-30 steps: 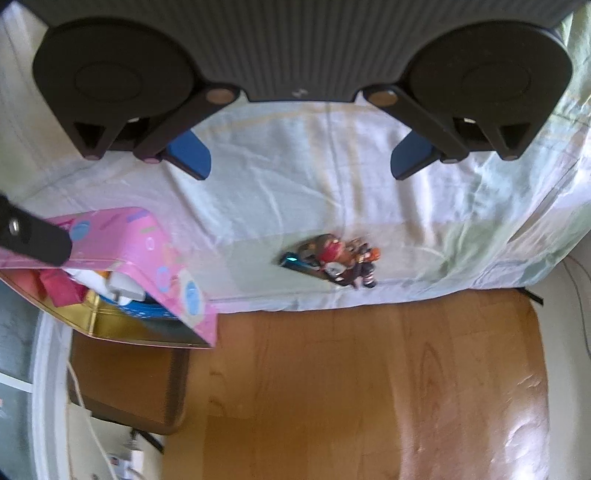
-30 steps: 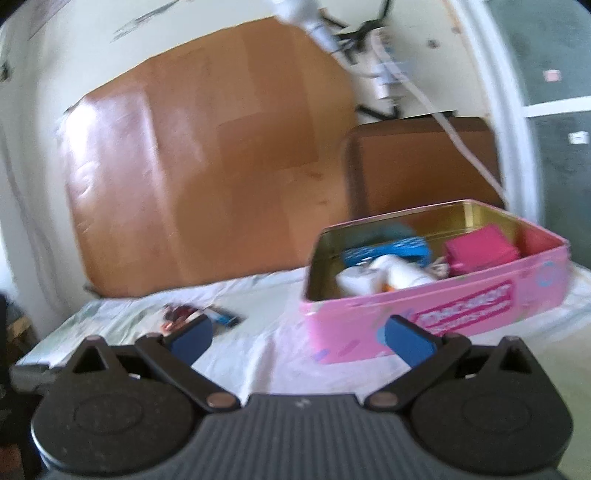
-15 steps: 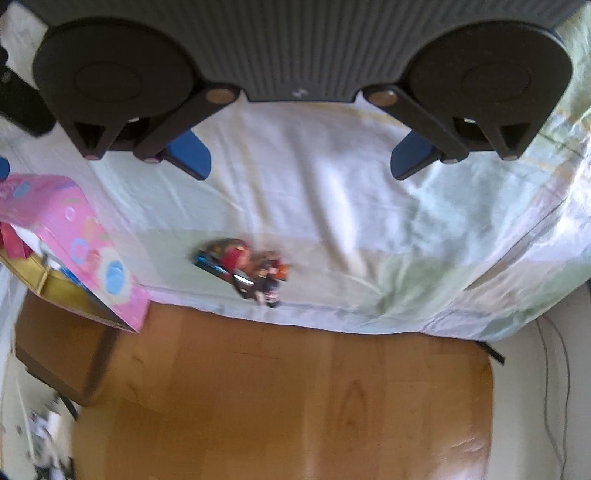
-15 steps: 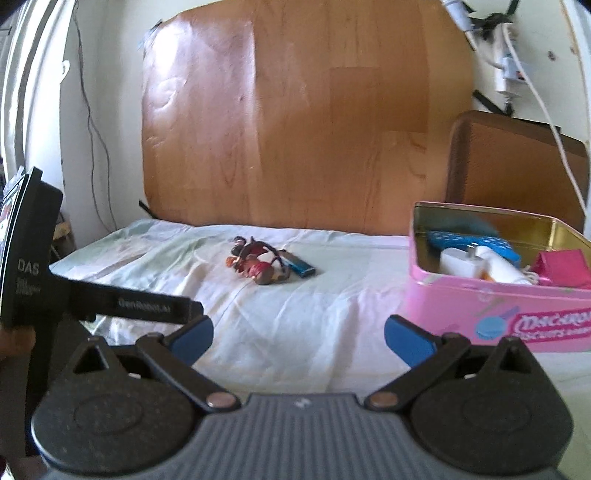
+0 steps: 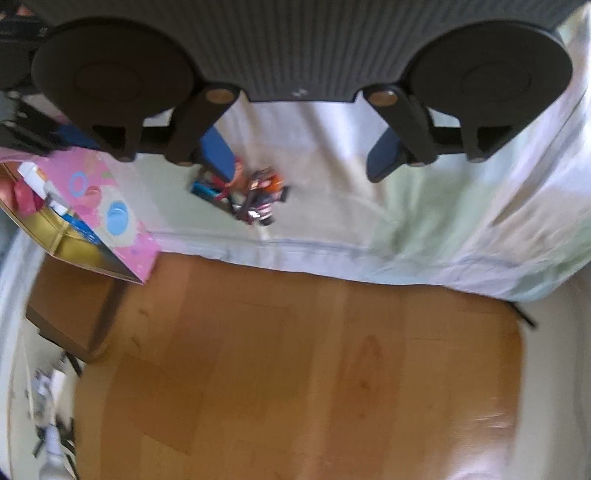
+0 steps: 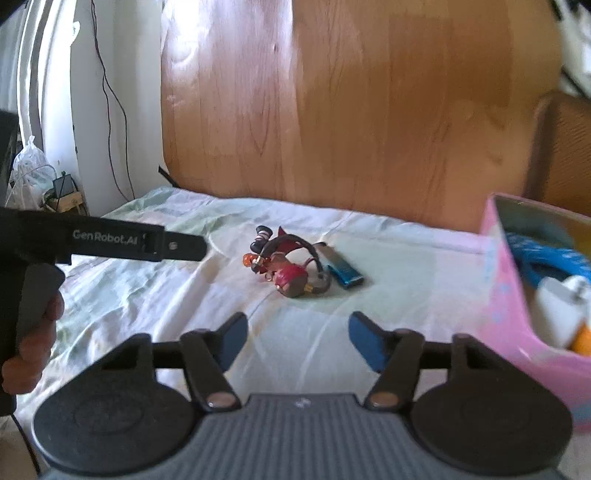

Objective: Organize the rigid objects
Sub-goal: 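Lower the left gripper onto the keychain bundle and close it, then close the right gripper on the keychain bundle beside the left gripper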

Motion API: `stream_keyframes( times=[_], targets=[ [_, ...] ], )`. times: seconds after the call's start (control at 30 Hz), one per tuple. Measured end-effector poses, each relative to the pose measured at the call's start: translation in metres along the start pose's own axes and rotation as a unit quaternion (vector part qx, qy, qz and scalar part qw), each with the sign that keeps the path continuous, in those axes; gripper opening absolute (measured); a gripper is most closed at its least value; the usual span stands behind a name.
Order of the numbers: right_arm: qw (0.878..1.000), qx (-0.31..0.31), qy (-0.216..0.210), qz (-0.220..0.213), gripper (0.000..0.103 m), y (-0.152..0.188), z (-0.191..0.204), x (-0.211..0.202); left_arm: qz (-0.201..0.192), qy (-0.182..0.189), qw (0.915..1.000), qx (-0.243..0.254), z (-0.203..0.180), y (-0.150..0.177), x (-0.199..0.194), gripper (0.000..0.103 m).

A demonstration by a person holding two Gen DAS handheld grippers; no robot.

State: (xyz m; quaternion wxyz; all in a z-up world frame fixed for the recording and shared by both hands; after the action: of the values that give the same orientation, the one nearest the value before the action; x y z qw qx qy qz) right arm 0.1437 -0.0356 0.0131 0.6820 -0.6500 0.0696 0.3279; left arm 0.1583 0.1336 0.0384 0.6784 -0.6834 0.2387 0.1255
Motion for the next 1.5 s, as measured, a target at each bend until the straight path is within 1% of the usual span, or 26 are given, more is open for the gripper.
stream_keyframes(
  times=[0.03,0.1,0.2,0.27,0.33,0.43,0.5,0.63,0.7,0.83,0.9,1.03,1.13,1.23,1.3,1.4,1.43,1.5],
  targets=[
    [1.0,-0.001,-0.002,0.005,0.059,-0.002,-0.001,0.008,0.004,0.012,0.9999,0.007,-0.002,-0.004,0.007,0.071],
    [1.0,-0.002,-0.005,0.011,0.059,-0.007,-0.004,0.022,0.01,0.027,0.9994,0.019,-0.006,-0.01,0.021,0.071],
    [1.0,-0.002,-0.017,0.018,0.059,-0.016,-0.005,0.039,0.018,0.038,0.9987,0.027,-0.009,-0.018,0.043,0.071],
    [1.0,-0.003,-0.021,0.02,0.059,-0.021,-0.006,0.05,0.027,0.039,0.9986,0.024,-0.008,-0.02,0.057,0.064],
    [0.999,-0.007,-0.024,0.022,0.059,-0.022,-0.006,0.059,0.035,0.047,0.9983,0.01,-0.005,-0.02,0.065,0.059],
    [0.999,-0.016,-0.031,0.026,0.059,-0.02,-0.004,0.067,0.037,0.068,0.997,-0.004,-0.005,-0.017,0.073,0.059],
    [0.998,-0.02,-0.037,0.042,0.059,-0.02,-0.002,0.073,0.046,0.074,0.9962,0.003,-0.008,-0.011,0.08,0.05],
    [0.997,-0.02,-0.04,0.055,0.06,-0.019,-0.001,0.078,0.045,0.09,0.9949,-0.012,-0.005,-0.012,0.082,0.042],
    [0.997,-0.013,-0.037,0.06,0.06,-0.019,-0.002,0.081,0.045,0.094,0.9943,-0.022,-0.003,-0.011,0.082,0.042],
    [0.997,0.009,-0.036,0.061,0.059,-0.02,-0.007,0.082,0.044,0.096,0.994,-0.028,-0.003,-0.01,0.081,0.042],
    [0.997,0.016,-0.034,0.06,0.059,-0.02,-0.009,0.082,0.048,0.098,0.9936,-0.027,-0.003,-0.01,0.076,0.039],
    [0.997,0.033,-0.037,0.056,0.059,-0.02,-0.015,0.081,0.064,0.11,0.9912,-0.036,0.005,-0.01,0.065,0.03],
    [0.997,0.04,-0.043,0.053,0.061,-0.02,-0.018,0.079,0.071,0.115,0.9896,-0.049,0.009,-0.009,0.066,0.03],
    [0.997,0.035,-0.041,0.056,0.061,-0.021,-0.015,0.081,0.066,0.111,0.9907,-0.04,0.007,-0.008,0.066,0.03],
    [0.997,0.03,-0.039,0.057,0.061,-0.02,-0.014,0.082,0.062,0.106,0.9919,-0.031,0.005,-0.007,0.066,0.033],
    [0.997,0.027,-0.036,0.059,0.062,-0.02,-0.012,0.083,0.054,0.093,0.9938,-0.025,0.006,-0.007,0.068,0.044],
    [0.997,0.026,-0.036,0.059,0.064,-0.02,-0.011,0.084,0.052,0.088,0.9945,-0.025,0.006,-0.006,0.069,0.05],
    [0.997,0.022,-0.038,0.061,0.067,-0.021,-0.009,0.088,0.047,0.08,0.9952,-0.03,0.009,-0.005,0.071,0.056]
  ],
)
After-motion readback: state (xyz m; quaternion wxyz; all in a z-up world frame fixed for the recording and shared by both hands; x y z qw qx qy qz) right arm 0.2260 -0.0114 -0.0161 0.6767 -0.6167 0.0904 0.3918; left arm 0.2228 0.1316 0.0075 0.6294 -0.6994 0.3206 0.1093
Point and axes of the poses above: each gripper's, at about its wrist camera, not at the fingertips, and x roughly the way its jaws point, z to its left, y to its underside, the point moved 3 cm from there along x, roughly the way its jaws point, and after that the axes turned 6 degrees about x, right-handed, at the moved point
